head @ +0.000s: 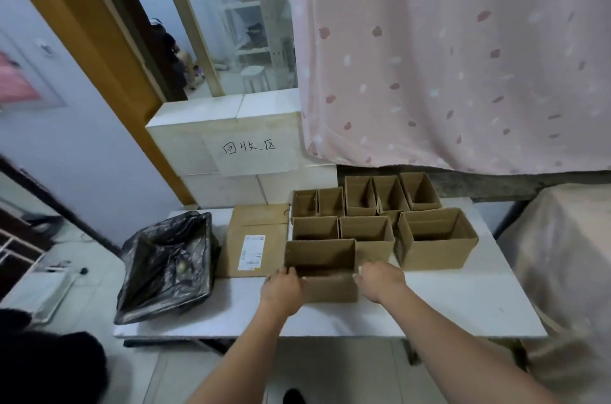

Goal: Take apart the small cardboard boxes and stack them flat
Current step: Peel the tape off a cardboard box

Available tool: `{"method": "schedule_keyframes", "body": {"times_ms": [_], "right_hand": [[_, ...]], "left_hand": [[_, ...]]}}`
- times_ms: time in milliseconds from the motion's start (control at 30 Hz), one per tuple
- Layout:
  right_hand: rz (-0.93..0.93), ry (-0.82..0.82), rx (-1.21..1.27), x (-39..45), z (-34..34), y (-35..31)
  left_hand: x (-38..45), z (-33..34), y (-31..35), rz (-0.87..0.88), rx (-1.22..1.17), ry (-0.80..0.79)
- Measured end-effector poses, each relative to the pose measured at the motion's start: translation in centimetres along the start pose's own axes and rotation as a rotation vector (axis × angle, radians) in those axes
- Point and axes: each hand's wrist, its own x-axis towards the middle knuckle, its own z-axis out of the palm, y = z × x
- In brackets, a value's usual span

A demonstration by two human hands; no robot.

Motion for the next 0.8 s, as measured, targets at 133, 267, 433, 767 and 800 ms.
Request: {"method": "schedule_keyframes", "body": {"times_ms": [133, 267, 433, 767, 800], "right_hand": [[-0.007, -0.008, 0.052, 1.6, -0.1, -0.7], [0.032, -0.023, 0.072, 3.3, 0.3, -1.0], [0.101, -0.033, 0.151, 5.6, 0.6, -0.6], [0.136, -0.106, 0.190, 7.9, 3.3, -1.3], [0.143, -0.111, 0.208, 7.9, 3.6, -1.2]], "left_hand": [[0.1, 0.1, -2.0, -0.074, 0.012, -0.027], [1.5, 0.3, -2.6, -0.128, -0.069, -0.032], [5.3, 0.1, -2.6, -0.197, -0.315, -0.030], [9.0, 3.0, -3.7, -0.266, -0.632, -0.046], [9.1, 3.3, -3.7, -0.270, -0.653, -0.044]]}}
